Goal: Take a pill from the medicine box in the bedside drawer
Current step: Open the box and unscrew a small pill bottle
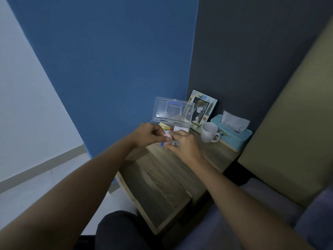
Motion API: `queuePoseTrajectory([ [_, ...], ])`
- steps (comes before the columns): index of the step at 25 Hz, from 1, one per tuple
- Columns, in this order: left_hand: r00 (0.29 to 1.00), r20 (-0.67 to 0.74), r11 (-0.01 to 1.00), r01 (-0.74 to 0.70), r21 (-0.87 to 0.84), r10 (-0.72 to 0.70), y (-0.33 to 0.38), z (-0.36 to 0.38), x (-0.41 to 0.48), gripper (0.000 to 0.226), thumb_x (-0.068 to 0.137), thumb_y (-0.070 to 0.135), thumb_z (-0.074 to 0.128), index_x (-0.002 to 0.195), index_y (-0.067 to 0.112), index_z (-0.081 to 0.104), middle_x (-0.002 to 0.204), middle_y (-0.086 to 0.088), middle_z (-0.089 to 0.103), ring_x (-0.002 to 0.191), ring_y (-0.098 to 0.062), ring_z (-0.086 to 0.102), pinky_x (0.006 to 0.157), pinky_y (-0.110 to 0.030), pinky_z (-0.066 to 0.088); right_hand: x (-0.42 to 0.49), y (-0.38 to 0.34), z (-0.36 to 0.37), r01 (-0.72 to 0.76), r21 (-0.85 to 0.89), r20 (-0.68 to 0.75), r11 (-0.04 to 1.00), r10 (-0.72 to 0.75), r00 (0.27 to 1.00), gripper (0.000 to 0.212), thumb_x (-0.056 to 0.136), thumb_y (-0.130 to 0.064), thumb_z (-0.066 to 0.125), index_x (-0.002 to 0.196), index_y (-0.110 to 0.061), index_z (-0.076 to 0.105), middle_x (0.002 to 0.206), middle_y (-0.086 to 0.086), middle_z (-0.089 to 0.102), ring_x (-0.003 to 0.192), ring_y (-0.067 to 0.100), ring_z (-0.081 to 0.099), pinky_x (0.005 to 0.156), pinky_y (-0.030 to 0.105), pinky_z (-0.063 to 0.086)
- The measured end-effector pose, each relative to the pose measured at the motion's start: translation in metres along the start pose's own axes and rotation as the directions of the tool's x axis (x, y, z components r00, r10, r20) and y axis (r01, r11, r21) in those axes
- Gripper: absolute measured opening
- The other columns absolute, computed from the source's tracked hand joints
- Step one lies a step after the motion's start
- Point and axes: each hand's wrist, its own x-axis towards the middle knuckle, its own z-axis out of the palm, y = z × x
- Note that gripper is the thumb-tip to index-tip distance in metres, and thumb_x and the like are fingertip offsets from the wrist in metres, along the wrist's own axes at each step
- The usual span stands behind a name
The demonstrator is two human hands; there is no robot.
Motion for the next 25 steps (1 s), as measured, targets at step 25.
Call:
queuePoseTrajectory([
  [25,0.999,-0.002,0.999,0.041,-0.007,-0.041,0.005,0.027,0.014,0.038,0.077,0.052,0.066,0.095,0.018,0.070,0.086,0.002,0.069,0.083,-0.010,0.061,0.070,-0.019,0.043,-0.018,0.015,-0.008,-0.097,0.110,-0.080,0.989,0.106,0.991,0.040,0.073,-0.031,0.076,0.106,-0.012,0.068,0.101,0.013,0.067,0.092,0.027,0.065,0.079,0.043,0.053],
])
